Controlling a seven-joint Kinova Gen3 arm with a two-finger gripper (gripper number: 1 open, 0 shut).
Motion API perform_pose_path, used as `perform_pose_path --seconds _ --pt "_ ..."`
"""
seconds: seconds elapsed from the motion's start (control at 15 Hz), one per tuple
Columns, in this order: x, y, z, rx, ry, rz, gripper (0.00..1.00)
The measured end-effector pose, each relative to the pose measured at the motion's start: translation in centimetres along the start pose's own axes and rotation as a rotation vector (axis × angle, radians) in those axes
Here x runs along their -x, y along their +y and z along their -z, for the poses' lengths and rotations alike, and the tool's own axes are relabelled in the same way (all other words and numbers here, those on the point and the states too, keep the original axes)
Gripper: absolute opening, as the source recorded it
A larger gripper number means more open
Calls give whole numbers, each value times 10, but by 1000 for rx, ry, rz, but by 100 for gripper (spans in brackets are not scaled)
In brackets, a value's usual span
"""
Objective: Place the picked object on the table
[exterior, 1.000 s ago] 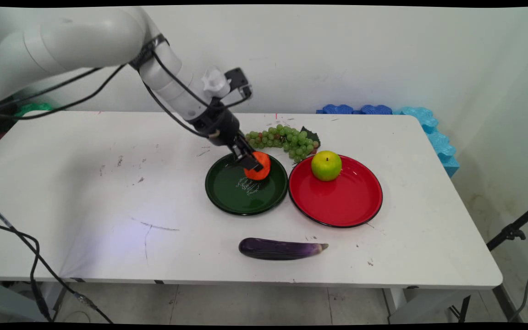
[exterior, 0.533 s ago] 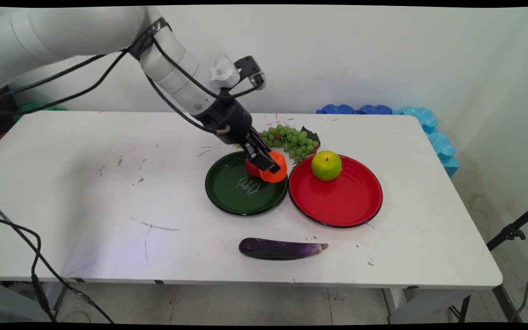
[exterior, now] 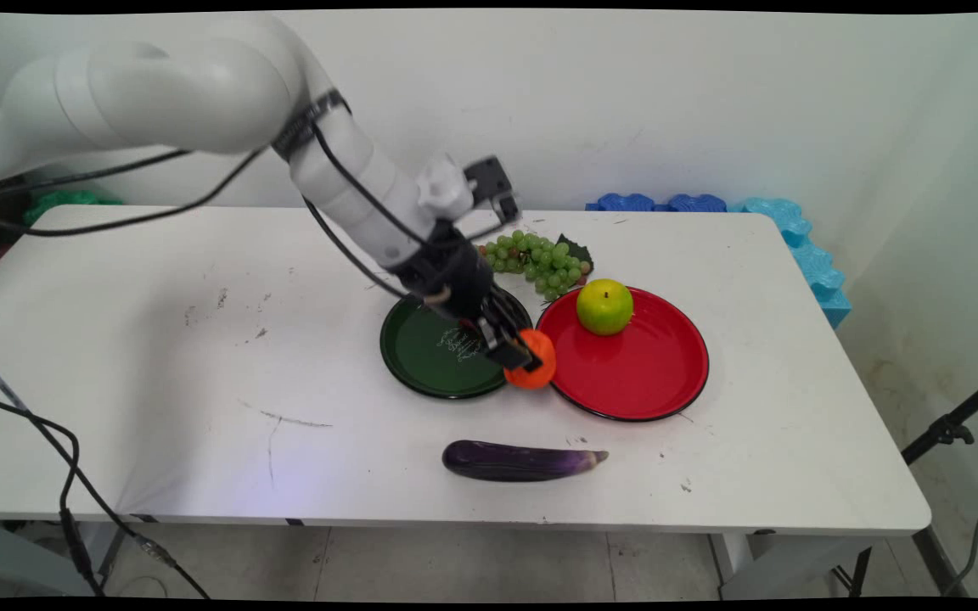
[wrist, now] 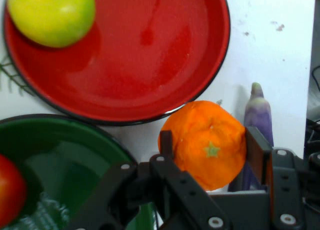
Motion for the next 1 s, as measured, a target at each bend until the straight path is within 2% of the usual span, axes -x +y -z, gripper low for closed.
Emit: perform_pose_path --seconds 0.67,1.0 --pt "25 16 -63 19 -54 -44 0" --pt "34 17 -75 16 -76 -64 0"
